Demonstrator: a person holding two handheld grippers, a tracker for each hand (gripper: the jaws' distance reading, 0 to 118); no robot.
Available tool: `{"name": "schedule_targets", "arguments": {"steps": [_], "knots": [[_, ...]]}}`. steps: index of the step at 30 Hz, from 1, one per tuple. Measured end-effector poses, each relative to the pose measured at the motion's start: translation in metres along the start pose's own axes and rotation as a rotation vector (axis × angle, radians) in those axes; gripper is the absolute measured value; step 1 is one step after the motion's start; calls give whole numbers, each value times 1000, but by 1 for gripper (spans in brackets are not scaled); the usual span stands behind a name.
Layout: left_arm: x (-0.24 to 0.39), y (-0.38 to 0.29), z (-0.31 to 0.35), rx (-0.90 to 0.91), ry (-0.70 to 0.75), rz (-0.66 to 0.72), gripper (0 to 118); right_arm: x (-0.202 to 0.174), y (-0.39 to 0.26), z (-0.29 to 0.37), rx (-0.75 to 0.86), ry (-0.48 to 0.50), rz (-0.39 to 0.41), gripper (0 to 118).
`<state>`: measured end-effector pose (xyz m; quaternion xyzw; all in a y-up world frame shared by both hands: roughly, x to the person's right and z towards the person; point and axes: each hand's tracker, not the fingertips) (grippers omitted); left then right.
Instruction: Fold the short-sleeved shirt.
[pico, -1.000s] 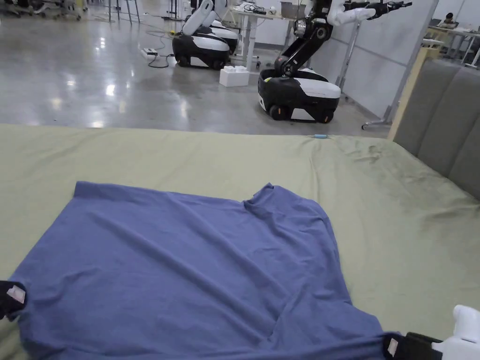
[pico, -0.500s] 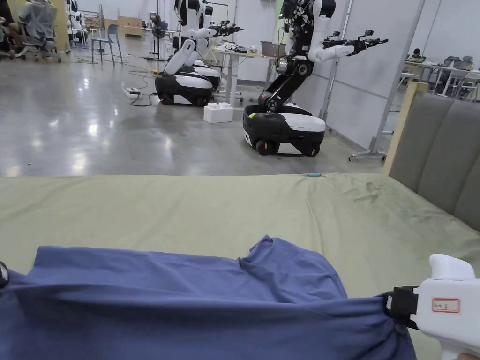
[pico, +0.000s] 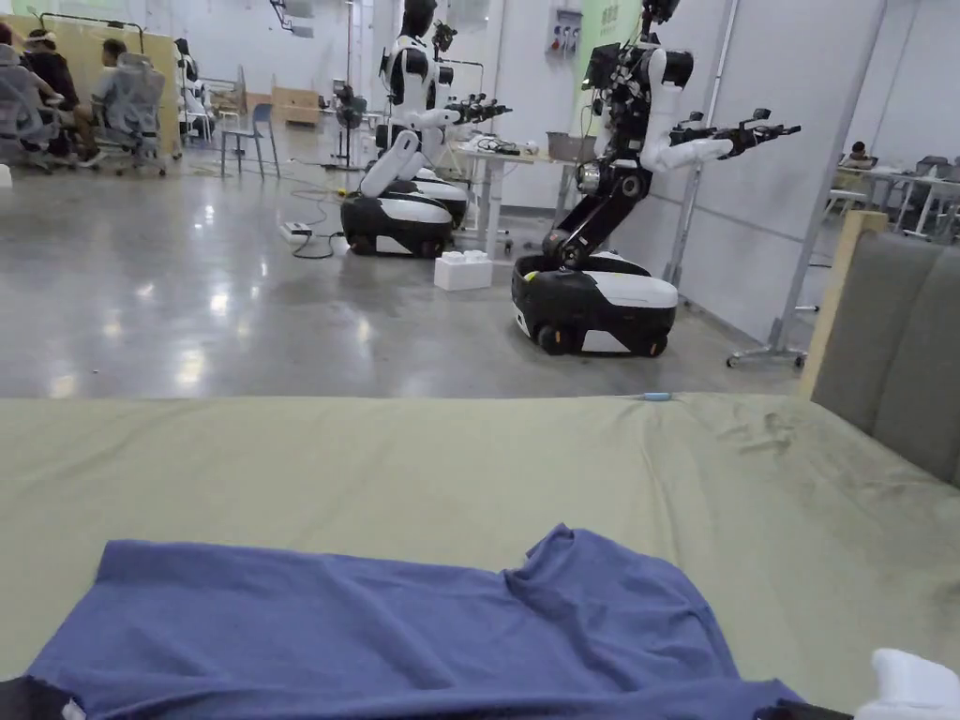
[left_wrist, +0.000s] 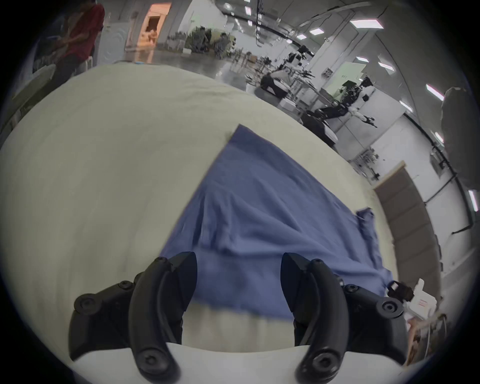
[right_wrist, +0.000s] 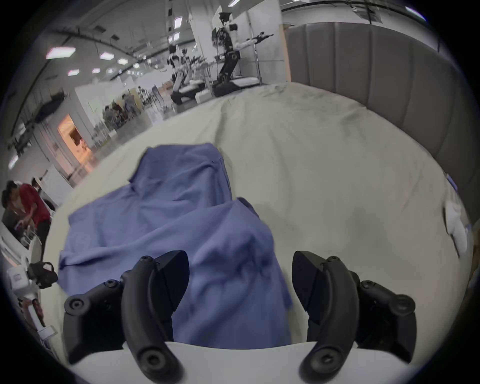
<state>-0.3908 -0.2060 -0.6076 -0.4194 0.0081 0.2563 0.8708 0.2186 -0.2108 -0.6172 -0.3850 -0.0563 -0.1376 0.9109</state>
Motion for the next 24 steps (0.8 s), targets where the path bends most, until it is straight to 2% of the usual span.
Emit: {"name": "schedule_targets", "arguments": {"steps": [1,2,3,4,5,6,7,8,10,15,16,17,19,20,22,24], "knots": [[-1,-12,24,50,-31,-46,76,3,-10,26,47,9,26,90],[1,-21,45,94,-22,-121,61,6,-21,45,63,15,52,89],[4,-34,67,117,18,-190,37,10,-35,68,73,22,75,86],[6,-47,85,123,67,-217,16,12,-53,86,60,31,80,74],[6,-61,101,122,98,-203,9,13,-71,103,48,46,93,29],[1,-75,115,106,65,-187,3,15,-91,115,31,29,98,2],[-2,-88,125,86,19,-167,0,18,-110,126,24,61,65,2],[-5,-101,132,74,-6,-128,0,17,-129,136,-21,93,69,2],[-11,-117,142,50,-22,-78,0,17,-160,151,-44,113,7,2],[-19,-97,132,138,32,-76,0,13,-187,162,-126,157,-28,2],[-23,-87,125,178,32,-66,2,14,-187,163,-130,157,-31,2],[-24,-78,118,207,42,-54,25,15,-186,164,-128,155,-30,2],[-32,-52,94,234,24,11,89,17,-181,168,-119,139,-31,2],[-37,-39,79,199,12,49,102,18,-176,169,-112,131,-34,2],[-45,-16,50,134,-6,84,102,21,-167,173,-91,116,-45,2],[-43,1,22,49,35,102,102,25,-156,176,-67,103,-60,2]]}}
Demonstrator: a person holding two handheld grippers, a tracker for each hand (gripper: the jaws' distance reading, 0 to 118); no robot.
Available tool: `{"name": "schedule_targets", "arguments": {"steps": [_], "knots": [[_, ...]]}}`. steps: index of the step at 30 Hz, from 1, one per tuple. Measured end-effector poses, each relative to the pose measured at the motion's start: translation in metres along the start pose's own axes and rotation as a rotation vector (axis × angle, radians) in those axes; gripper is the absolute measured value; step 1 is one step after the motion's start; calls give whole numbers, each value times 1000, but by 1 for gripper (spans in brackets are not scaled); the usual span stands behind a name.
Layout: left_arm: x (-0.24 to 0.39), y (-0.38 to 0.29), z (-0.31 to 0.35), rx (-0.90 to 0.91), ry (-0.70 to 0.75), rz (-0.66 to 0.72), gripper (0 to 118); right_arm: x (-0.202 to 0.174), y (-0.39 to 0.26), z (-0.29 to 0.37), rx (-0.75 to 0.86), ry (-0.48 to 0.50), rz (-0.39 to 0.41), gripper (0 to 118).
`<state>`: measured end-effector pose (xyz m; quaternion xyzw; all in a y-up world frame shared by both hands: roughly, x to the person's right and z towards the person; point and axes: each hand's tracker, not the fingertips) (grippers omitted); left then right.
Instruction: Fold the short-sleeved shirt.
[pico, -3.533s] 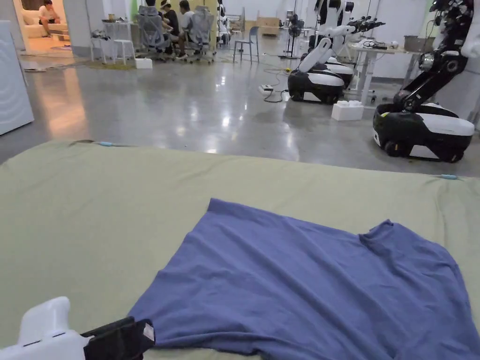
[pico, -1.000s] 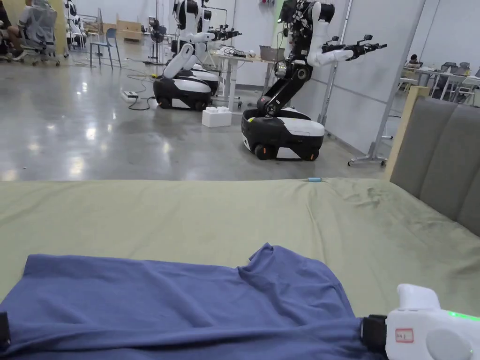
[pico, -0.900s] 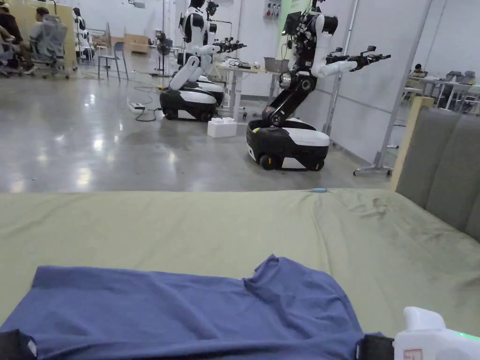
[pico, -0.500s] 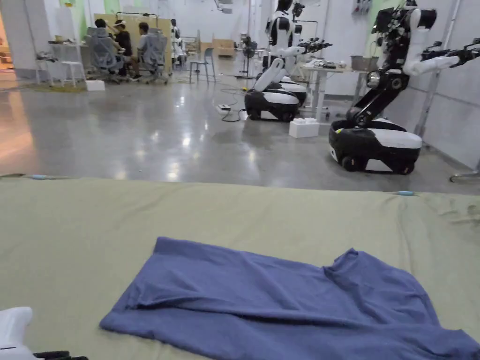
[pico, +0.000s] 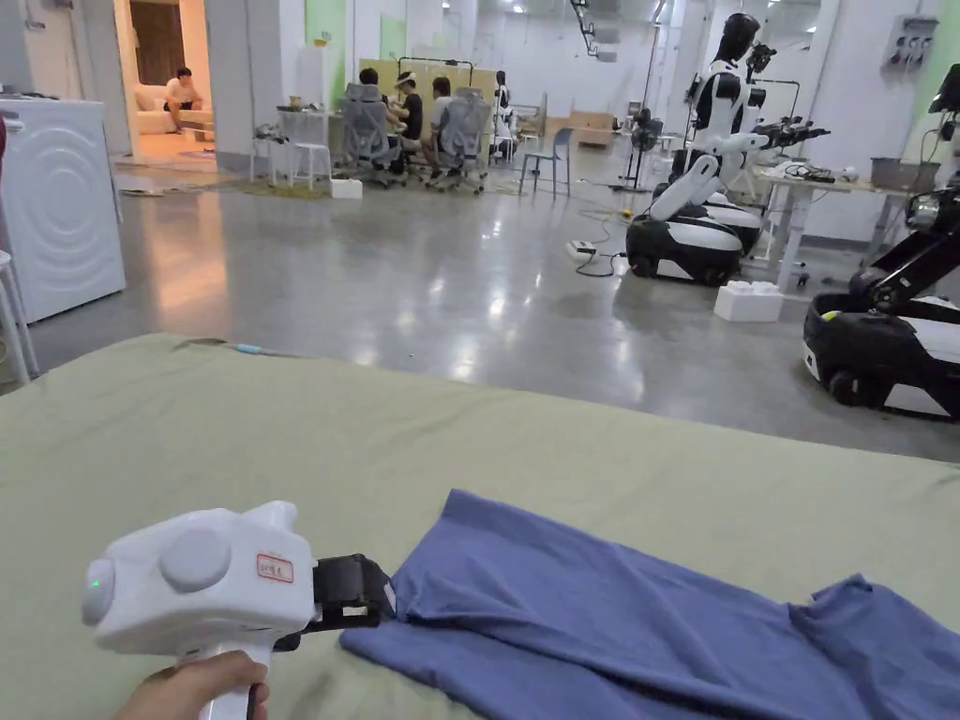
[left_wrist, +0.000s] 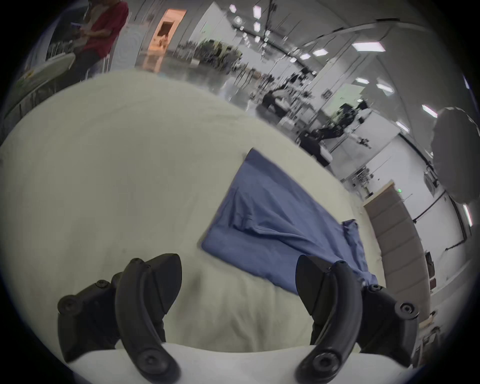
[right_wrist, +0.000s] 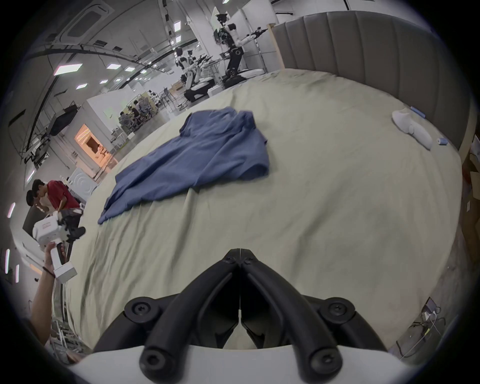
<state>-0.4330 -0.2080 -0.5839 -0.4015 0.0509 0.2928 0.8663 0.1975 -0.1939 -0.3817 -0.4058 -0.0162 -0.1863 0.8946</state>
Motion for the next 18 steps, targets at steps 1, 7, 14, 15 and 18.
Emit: {"name": "schedule_targets", "arguments": {"steps": [1,7,14,15,18], "knots": [[-1,5,-11,-21,23,0,101,0,4,2,11,-8,-4,2],[12,10,-52,-60,111,-161,101,-3,22,6,40,-39,8,2],[39,-11,-64,-67,230,-336,36,-7,28,-4,-2,5,-6,2],[39,-8,-58,-83,204,-318,14,-7,30,-6,-4,12,-8,2],[42,-6,-48,-152,87,-225,9,-5,42,-15,1,16,-10,2]]}}
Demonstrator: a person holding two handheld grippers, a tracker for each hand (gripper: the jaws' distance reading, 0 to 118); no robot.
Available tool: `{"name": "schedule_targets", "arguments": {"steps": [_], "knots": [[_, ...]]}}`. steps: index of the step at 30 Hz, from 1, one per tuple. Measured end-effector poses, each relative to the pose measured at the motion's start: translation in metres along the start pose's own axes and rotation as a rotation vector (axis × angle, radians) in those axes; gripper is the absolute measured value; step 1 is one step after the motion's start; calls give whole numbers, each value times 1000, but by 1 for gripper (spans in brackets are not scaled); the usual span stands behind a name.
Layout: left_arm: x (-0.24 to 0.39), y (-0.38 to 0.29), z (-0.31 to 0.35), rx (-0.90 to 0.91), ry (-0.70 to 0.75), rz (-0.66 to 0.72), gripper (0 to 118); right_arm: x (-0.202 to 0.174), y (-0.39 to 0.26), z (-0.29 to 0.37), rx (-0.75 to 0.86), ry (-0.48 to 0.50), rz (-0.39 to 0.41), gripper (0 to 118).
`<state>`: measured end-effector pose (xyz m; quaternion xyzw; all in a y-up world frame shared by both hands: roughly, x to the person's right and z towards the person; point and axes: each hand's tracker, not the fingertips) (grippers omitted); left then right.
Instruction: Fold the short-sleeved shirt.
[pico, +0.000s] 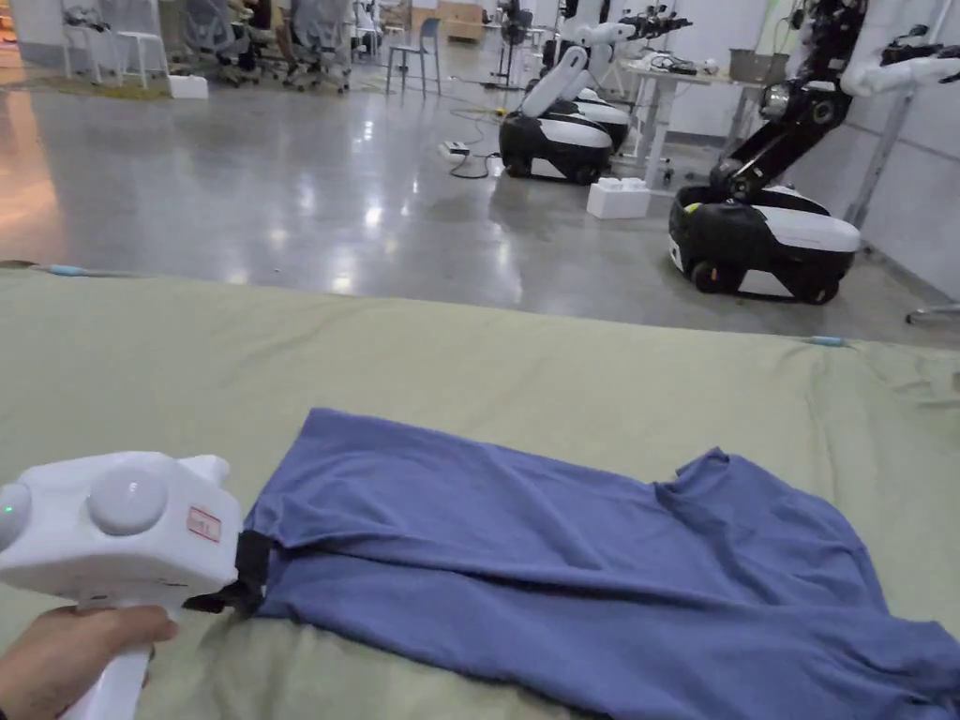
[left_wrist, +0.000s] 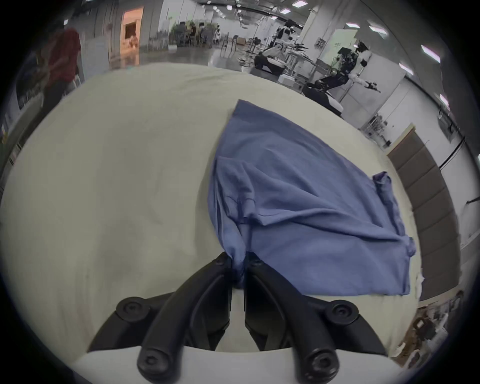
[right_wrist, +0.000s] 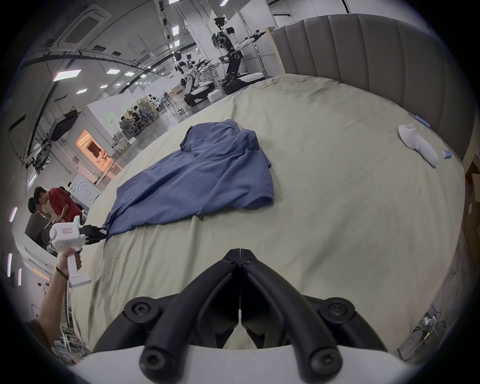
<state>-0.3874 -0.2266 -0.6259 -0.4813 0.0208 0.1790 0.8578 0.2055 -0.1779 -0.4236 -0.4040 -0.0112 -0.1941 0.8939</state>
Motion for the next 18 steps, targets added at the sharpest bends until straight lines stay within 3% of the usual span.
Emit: {"name": "schedule_targets", "arguments": {"steps": [3,4,5,6,7,9,13,16,17,18], "knots": [[7,-2,5,-1,18,-29,9,2,19,-18,50,-27,4,6],[7,-3,4,-4,47,-44,9,4,26,-26,71,-38,-17,21],[6,-4,3,-7,53,-43,9,6,34,-34,82,-52,-43,51],[11,-7,5,-14,58,-34,9,9,42,-44,76,-36,-55,67],[10,-9,4,-20,59,-24,9,11,48,-53,65,-19,-60,72],[10,-13,4,-27,57,-15,9,11,58,-73,31,-18,-49,72],[14,-16,6,-26,54,6,9,12,72,-113,-48,-108,45,72],[15,-15,10,-24,42,17,9,11,74,-140,-137,-105,58,71],[15,-15,12,-23,19,21,9,9,72,-143,-162,-49,45,52],[14,-14,17,-15,-11,36,9,7,70,-145,-164,15,24,11]]}}
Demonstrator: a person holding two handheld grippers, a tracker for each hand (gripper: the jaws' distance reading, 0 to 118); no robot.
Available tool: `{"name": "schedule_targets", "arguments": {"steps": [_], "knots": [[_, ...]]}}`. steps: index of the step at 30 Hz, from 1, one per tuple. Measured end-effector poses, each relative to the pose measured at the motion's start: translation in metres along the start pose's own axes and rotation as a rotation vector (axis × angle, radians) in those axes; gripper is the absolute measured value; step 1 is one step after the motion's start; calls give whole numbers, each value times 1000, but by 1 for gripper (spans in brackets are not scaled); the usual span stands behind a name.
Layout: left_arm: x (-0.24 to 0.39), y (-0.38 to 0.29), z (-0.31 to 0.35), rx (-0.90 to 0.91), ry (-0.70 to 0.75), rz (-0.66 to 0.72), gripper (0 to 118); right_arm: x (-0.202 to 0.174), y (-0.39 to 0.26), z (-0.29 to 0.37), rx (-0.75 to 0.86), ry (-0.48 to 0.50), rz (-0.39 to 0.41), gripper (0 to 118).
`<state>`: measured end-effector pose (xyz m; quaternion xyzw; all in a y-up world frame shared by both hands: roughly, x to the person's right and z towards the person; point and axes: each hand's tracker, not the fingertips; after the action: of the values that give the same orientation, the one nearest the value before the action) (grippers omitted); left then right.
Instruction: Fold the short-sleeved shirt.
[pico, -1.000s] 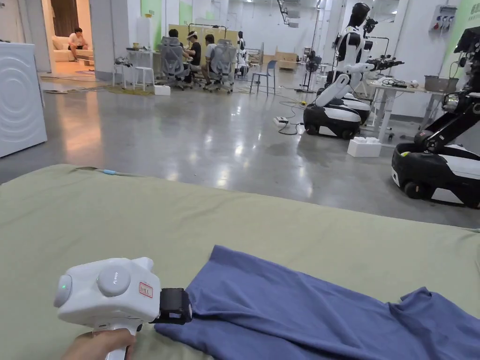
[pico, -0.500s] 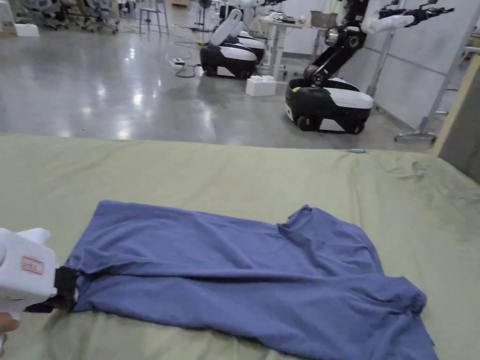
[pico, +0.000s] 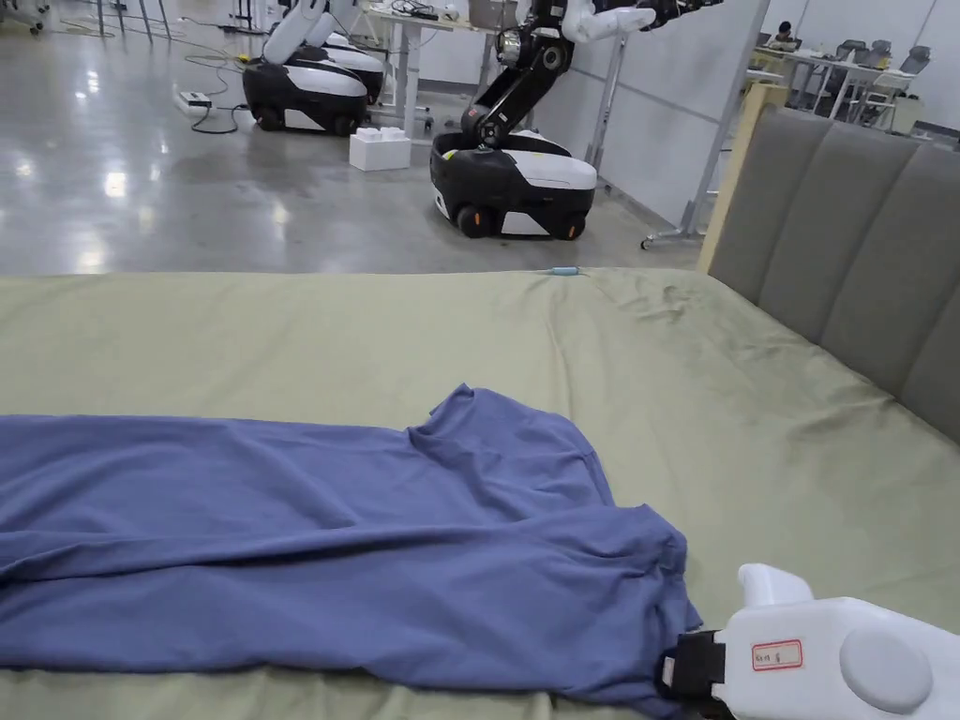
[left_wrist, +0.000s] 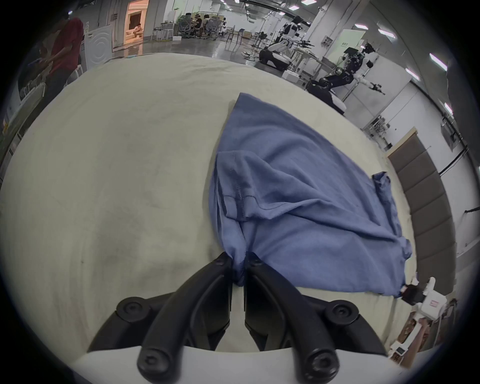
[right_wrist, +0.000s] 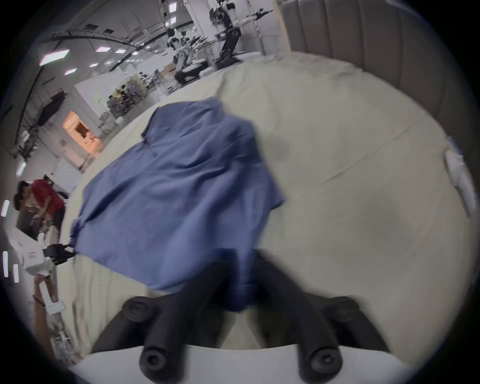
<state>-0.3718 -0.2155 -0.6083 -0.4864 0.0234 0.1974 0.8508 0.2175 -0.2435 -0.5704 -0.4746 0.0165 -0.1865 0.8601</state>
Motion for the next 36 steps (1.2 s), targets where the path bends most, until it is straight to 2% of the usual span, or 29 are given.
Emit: {"name": "schedule_targets", "arguments": {"steps": [1,5,7,11,14,20,24,29,32,36], "knots": [[1,-1,5,11,-21,10,9,-1,-2,0,6,24,-8,6],[6,-5,38,83,-96,-24,9,-19,-5,12,41,-46,123,6],[7,-10,59,117,-112,-51,9,-19,-6,24,56,-40,110,6],[-8,-27,97,153,-186,46,9,-18,-9,62,94,-21,101,6],[-24,-52,125,184,-203,86,9,-10,-21,94,113,31,79,6],[-57,-128,180,175,-159,126,9,10,-66,146,70,-21,127,6],[-67,-197,204,134,-108,112,9,28,-104,168,28,-33,138,6],[-82,-268,212,67,-95,163,9,38,-143,190,-8,-37,130,6],[-97,-293,206,30,-70,218,9,40,-159,192,-38,-56,138,6],[-118,-301,199,31,-33,248,9,41,-170,180,-52,-134,168,6]]}}
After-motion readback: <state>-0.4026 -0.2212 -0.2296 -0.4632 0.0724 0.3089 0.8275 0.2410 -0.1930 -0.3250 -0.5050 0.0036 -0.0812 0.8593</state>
